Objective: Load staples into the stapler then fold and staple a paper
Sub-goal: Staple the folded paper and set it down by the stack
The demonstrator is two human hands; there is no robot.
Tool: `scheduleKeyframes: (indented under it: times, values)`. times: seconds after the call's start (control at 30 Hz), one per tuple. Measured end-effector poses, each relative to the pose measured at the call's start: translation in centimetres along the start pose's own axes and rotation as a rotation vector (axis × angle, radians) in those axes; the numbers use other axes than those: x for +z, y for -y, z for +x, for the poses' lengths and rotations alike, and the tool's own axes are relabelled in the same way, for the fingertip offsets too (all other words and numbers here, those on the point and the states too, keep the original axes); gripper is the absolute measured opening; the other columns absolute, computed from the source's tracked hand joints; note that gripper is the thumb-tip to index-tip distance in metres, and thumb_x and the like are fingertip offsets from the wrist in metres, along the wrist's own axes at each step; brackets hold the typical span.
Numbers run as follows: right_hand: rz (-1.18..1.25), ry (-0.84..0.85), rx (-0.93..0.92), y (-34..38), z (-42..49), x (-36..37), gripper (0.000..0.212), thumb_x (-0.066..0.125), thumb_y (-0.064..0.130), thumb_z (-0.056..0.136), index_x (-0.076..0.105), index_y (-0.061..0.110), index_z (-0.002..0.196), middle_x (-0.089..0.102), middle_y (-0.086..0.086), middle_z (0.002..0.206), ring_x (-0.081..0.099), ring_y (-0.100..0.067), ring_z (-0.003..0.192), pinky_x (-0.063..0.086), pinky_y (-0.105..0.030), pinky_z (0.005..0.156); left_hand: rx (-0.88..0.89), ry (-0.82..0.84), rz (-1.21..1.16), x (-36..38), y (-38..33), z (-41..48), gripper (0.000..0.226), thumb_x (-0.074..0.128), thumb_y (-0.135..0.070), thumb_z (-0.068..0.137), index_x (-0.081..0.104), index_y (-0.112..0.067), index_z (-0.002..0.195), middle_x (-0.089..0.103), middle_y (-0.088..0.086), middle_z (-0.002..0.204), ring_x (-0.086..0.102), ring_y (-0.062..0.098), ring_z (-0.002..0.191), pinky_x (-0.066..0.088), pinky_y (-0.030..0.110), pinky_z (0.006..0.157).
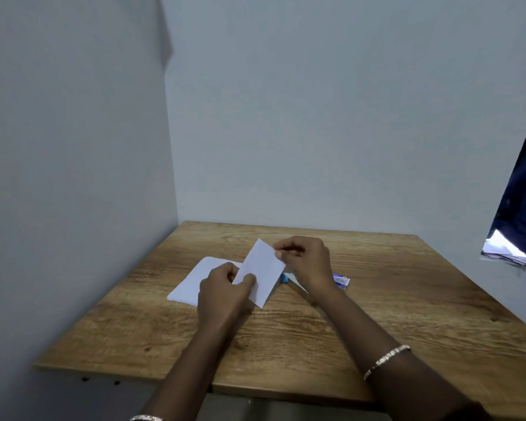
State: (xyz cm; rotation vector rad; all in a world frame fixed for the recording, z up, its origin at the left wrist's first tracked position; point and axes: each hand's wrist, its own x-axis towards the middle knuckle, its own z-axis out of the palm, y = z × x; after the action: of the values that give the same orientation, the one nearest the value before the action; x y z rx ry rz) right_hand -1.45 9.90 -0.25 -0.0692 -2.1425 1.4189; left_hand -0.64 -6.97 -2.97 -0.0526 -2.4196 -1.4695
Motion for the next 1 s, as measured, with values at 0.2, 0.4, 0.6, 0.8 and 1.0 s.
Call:
scheduleKeyframes:
  times: [0.2,0.4,0.6,0.8,1.0]
  values:
    - [-0.371,0.123,-0.118,0.9,-0.2,2.0,0.025,0.061,-0.007,0.093,0.081,0.006,0.097,0.079,-0.008,0.104,0.066,-0.014,0.091,0.044,-0.012,0.068,0.124,-0.164,-0.046,-1.3,0.0,-2.0,0.018,0.075,-0.03,0.083,0.062,-0.02,0.091,0.066,-0.006,0.079,0.061,0.012,0.078,0.042,0.029,0.064]
    - [-0.55,0.224,-0.197,0.3,-0.9,2.8,0.024,0.06,-0.003,0.094,0.079,0.005,0.106,0.078,-0.009,0.112,0.069,-0.022,0.105,0.049,-0.023,0.088,0.205,-0.124,0.057,-0.8,0.9,-1.4,0.01,0.075,-0.018,0.083,0.066,-0.017,0.087,0.066,-0.004,0.086,0.062,0.016,0.087,0.045,0.029,0.072]
    - [-0.589,0.24,-0.209,-0.3,-0.8,2.4,0.025,0.057,0.005,0.095,0.077,0.01,0.109,0.078,-0.006,0.109,0.068,-0.021,0.103,0.052,-0.031,0.087,0.129,0.04,0.321,0.0,1.2,-0.7,0.031,0.067,-0.039,0.087,0.068,-0.023,0.114,0.069,-0.005,0.114,0.056,0.021,0.115,0.047,0.039,0.096]
    - [-0.557,0.162,-0.092,-1.6,-0.2,1.9,0.026,0.059,0.002,0.094,0.076,0.012,0.111,0.077,-0.004,0.111,0.068,-0.018,0.104,0.052,-0.025,0.086,0.101,0.059,0.426,0.4,0.7,-0.1,0.038,0.052,-0.044,0.098,0.065,-0.02,0.124,0.066,0.001,0.127,0.052,0.026,0.122,0.044,0.042,0.098]
    - [-0.482,0.013,0.023,-1.7,0.8,2.5,0.024,0.061,0.001,0.094,0.078,0.015,0.105,0.077,-0.002,0.11,0.068,-0.015,0.103,0.054,-0.023,0.081,0.122,0.068,0.474,0.5,0.4,-0.1,0.038,0.044,-0.037,0.103,0.071,-0.02,0.123,0.065,0.004,0.13,0.053,0.025,0.121,0.044,0.042,0.099]
